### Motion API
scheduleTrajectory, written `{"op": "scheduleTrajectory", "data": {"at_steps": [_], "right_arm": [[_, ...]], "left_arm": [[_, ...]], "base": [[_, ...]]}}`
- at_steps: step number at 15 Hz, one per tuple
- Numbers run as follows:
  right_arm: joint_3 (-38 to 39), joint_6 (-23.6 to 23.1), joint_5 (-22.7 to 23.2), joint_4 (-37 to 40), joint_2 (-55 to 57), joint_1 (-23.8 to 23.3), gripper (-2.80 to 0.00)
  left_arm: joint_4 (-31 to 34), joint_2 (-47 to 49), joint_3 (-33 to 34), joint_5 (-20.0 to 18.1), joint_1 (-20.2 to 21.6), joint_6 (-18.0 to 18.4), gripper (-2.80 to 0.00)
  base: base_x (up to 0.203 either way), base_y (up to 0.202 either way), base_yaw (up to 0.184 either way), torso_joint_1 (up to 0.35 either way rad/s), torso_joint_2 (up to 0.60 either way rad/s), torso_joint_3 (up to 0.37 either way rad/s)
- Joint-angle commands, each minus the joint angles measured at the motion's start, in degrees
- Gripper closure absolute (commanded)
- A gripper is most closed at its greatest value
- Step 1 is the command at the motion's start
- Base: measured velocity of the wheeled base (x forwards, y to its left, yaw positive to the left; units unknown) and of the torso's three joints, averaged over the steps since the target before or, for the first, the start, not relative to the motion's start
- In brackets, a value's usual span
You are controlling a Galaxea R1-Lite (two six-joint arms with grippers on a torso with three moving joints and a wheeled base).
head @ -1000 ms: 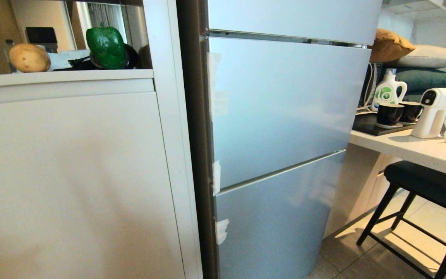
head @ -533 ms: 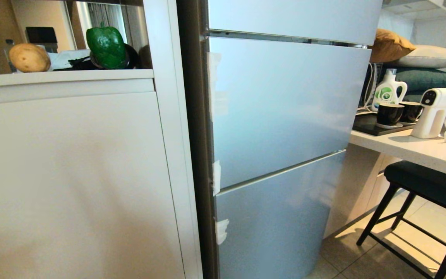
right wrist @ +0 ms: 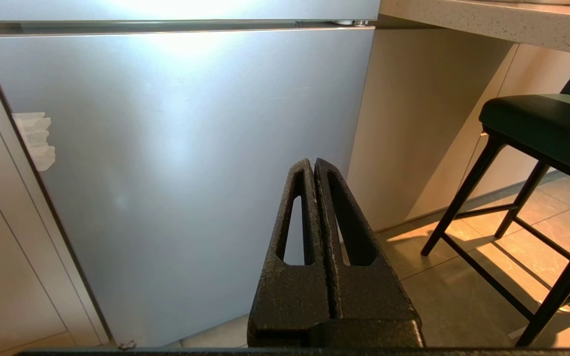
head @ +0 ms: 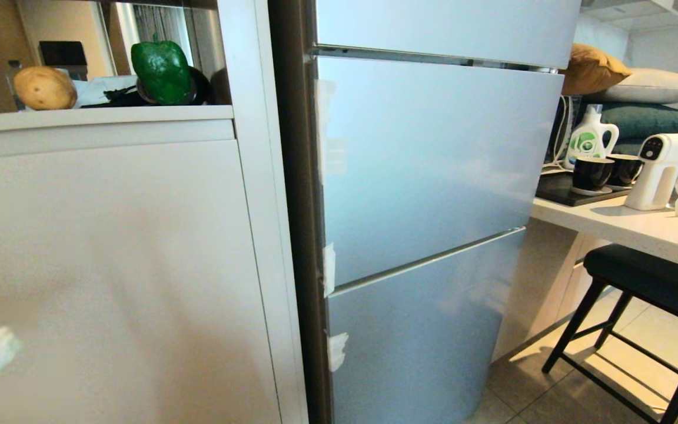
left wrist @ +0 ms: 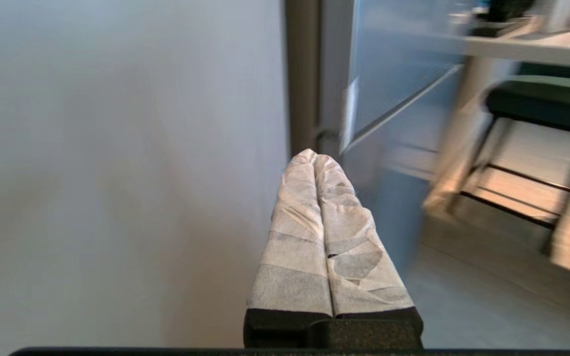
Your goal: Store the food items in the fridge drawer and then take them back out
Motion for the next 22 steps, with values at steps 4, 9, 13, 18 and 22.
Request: {"op": "scheduleTrajectory", "data": {"at_steps": [4, 9, 13, 18, 22], "right_arm": [[0.0, 0.0, 0.0, 0.0, 0.1, 0.0, 0.0], [0.0, 0.0, 0.0, 0.0, 0.1, 0.0, 0.0], [0.0, 0.0, 0.0, 0.0, 0.1, 0.0, 0.0], [0.0, 0.2, 0.0, 0.0, 0.1, 0.0, 0.0], [0.0, 0.5, -0.1, 0.1, 0.1, 0.0, 0.0]], "left_arm": [[-16.1, 29.8, -10.8, 5.4, -16.4, 0.6, 0.0], [-27.2, 46.2, -20.5, 20.6, -25.3, 0.7, 0.0], [-34.9, 57.2, -27.5, 24.7, -26.3, 0.7, 0.0], [-35.6, 63.5, -35.2, 25.9, -26.5, 0.7, 0.0], [-35.5, 67.9, -41.1, 26.4, -26.6, 0.9, 0.0]], "base": [[0.0, 0.0, 0.0, 0.0, 0.0, 0.0], [0.0, 0.0, 0.0, 0.0, 0.0, 0.0], [0.0, 0.0, 0.0, 0.0, 0.0, 0.0], [0.0, 0.0, 0.0, 0.0, 0.0, 0.0], [0.0, 0.0, 0.0, 0.0, 0.0, 0.0]]}}
